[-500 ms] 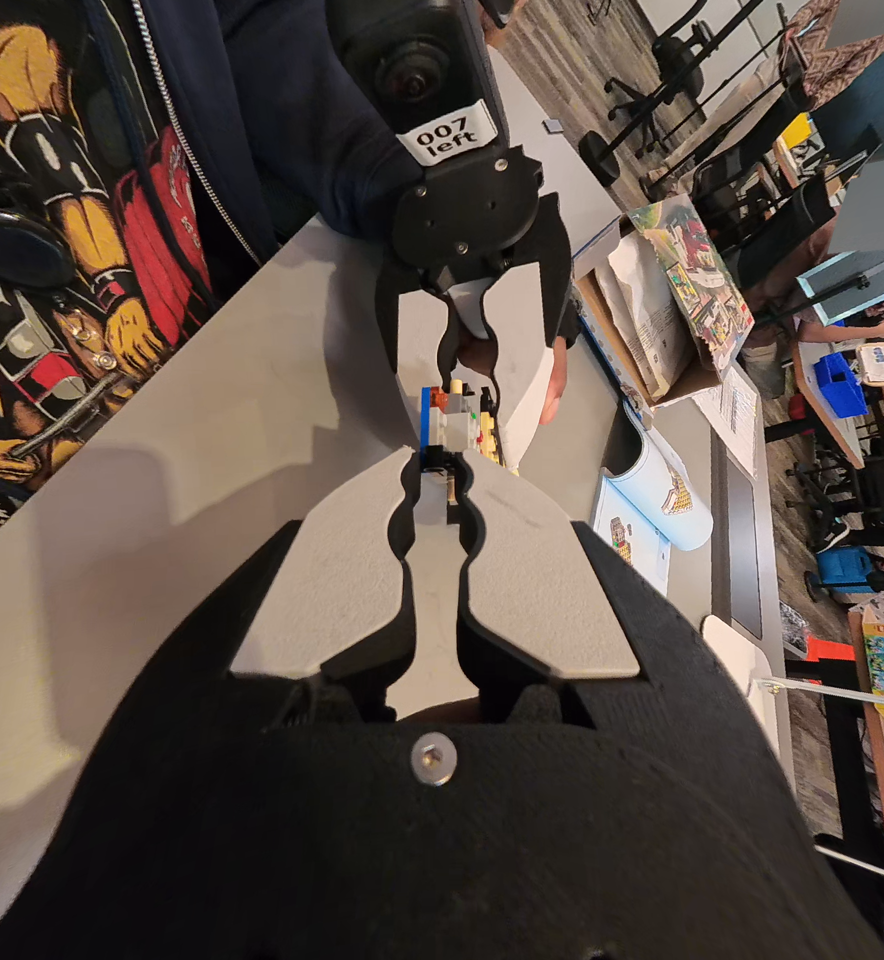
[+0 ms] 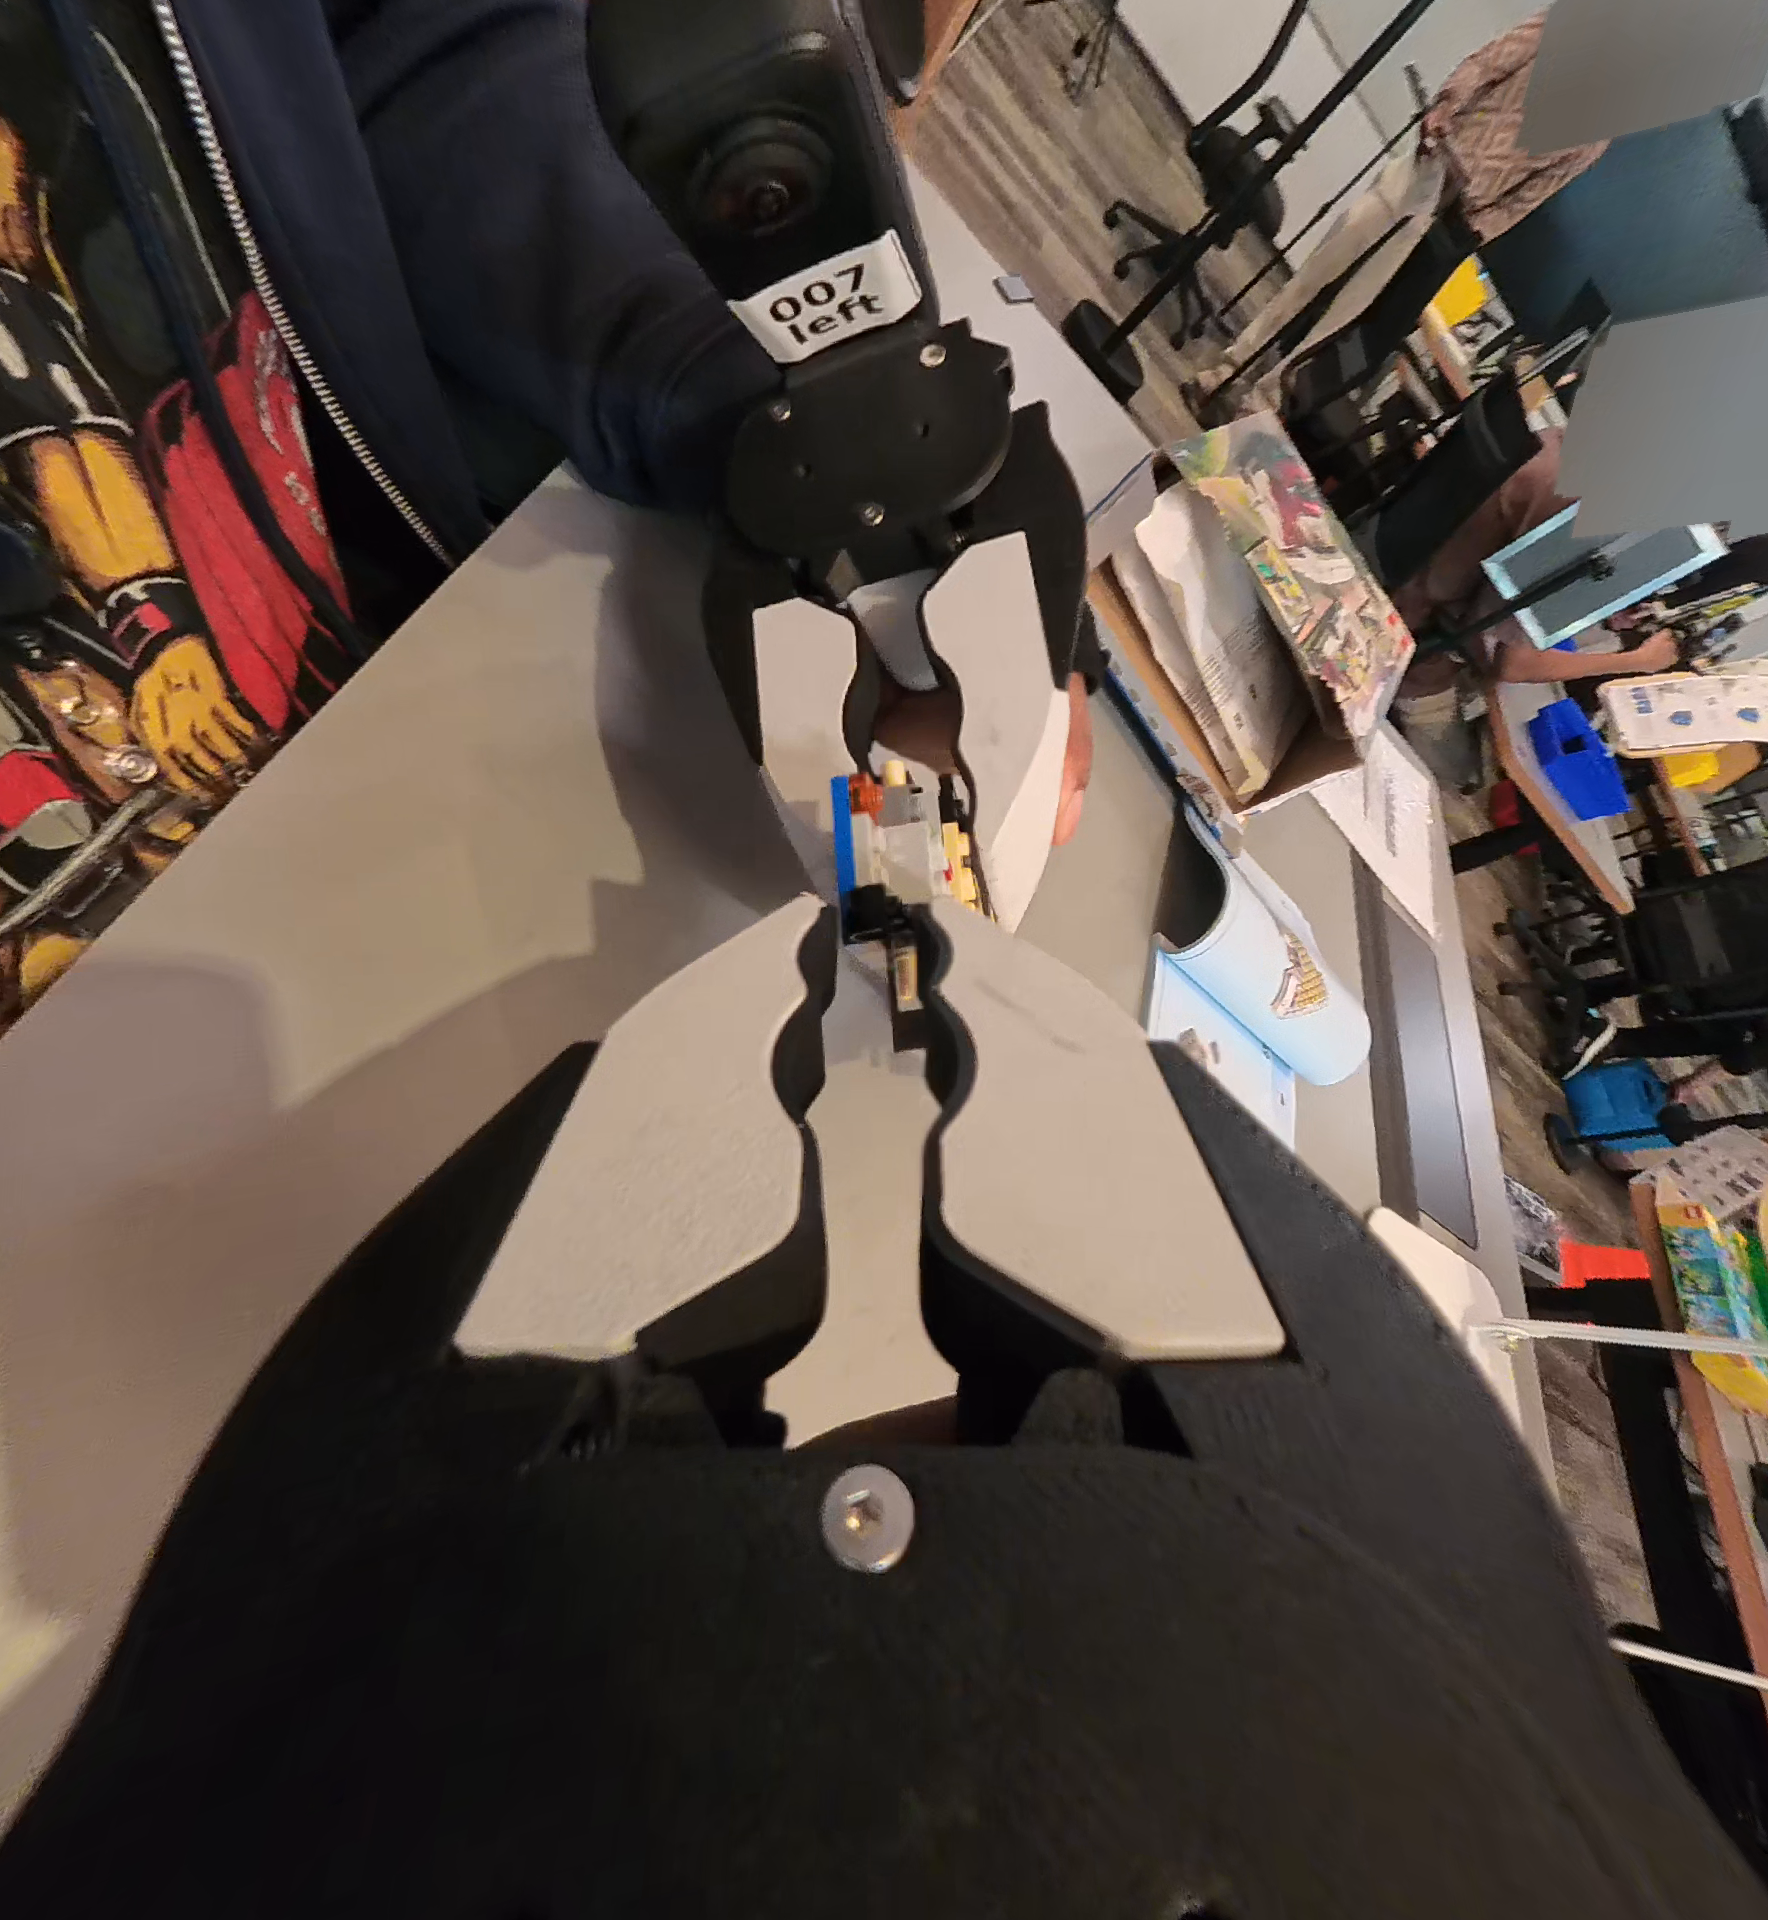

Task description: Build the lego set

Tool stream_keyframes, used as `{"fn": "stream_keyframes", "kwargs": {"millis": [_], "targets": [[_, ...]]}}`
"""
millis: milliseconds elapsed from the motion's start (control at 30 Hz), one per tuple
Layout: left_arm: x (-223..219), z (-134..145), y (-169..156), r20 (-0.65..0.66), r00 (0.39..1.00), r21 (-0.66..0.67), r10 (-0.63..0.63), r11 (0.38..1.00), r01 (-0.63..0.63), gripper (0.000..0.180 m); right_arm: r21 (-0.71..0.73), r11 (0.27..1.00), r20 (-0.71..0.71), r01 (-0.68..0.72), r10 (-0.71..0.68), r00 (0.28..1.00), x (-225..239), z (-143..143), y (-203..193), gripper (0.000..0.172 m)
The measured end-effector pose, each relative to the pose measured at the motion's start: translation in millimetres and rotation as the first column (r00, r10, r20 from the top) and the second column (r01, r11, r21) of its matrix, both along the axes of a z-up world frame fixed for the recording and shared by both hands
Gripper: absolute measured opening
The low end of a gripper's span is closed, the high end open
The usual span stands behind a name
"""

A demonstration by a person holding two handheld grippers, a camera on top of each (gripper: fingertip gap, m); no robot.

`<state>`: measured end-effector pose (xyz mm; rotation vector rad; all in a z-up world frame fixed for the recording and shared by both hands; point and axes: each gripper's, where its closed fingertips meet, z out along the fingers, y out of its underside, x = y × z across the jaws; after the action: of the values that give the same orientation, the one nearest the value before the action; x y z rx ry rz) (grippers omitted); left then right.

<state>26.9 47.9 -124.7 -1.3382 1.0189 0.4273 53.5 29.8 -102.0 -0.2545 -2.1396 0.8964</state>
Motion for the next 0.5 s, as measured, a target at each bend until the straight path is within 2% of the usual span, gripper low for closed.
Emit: {"fn": "stream_keyframes", "kwargs": {"millis": [33,100,233,367,500], "targets": [[0.4,1.1,-0.8,0.01,1.0,0.003,-0.007,1.0,0.007,0.024,-0.004,1.0,-0.013,0.014,-0.015,1.0,-1.2,0.3,0.9,0.023],[0.8,3.6,-2.1,0.037,0.999,0.006,-0.02,1.0,0.019,0.024,-0.025,0.999,-0.031,0.03,-0.031,0.999,-2.0,1.3,1.3,0.029],[-0.4,7.1,-3.8,0.064,0.997,0.026,-0.036,0.999,0.034,0.024,-0.071,0.997,-0.09,0.031,-0.038,0.995,0.1,6.9,-1.2,0.029],[5.7,17.4,-13.5,0.096,0.989,0.1,-0.11,0.99,0.101,0.024,-0.09,0.996,-0.152,0.016,-0.03,0.988,4.7,13.8,-9.3,0.027],[9.1,25.9,-17.1,0.004,0.993,0.205,-0.114,0.973,0.111,0.024,-0.069,0.997,-0.217,0.014,-0.029,0.976,10.9,20.9,-20.0,0.026]]}}
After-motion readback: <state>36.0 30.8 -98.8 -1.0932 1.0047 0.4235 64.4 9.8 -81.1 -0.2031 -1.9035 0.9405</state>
